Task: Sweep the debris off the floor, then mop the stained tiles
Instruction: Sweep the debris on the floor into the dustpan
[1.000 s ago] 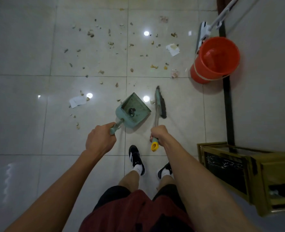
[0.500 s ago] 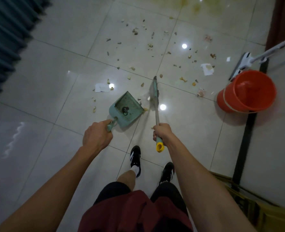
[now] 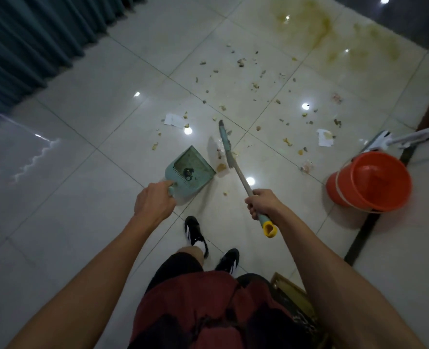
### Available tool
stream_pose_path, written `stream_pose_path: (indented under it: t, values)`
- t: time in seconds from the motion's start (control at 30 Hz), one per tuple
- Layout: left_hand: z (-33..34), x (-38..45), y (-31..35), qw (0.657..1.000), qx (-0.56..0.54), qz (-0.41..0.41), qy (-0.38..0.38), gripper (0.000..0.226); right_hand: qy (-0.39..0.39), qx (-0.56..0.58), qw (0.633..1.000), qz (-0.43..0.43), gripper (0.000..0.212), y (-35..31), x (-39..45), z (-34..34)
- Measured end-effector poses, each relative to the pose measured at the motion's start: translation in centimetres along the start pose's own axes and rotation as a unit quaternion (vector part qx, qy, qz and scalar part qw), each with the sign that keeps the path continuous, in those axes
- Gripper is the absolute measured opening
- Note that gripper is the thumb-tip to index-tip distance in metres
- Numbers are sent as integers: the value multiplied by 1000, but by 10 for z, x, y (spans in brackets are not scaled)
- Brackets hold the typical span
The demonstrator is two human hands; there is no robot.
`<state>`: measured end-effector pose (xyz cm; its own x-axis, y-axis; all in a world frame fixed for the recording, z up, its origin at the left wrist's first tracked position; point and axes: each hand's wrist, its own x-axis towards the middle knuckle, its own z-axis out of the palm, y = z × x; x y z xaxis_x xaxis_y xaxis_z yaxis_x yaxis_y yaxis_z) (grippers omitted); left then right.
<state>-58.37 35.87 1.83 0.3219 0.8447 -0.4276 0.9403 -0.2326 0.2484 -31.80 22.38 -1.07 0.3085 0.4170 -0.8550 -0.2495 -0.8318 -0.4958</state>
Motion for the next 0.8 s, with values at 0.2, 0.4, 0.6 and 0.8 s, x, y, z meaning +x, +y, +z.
stream_pose_path:
  t: [0.2,0.4,0.6,0.8]
  values:
    - [12,-10,-11,998,-33,-47,3,35,-31,-79,996,0,8,-20,9,13]
    - [16,1,-15,987,-107,-120,7,26,-52,-150,987,0,9,-55,37,26]
    - [11,13,-12,977,-122,-174,5,18,-76,-196,978,-2,5,-93,55,29]
    - [12,14,16,958,-164,-233,19,14,-118,-252,960,-5,24,-125,76,8]
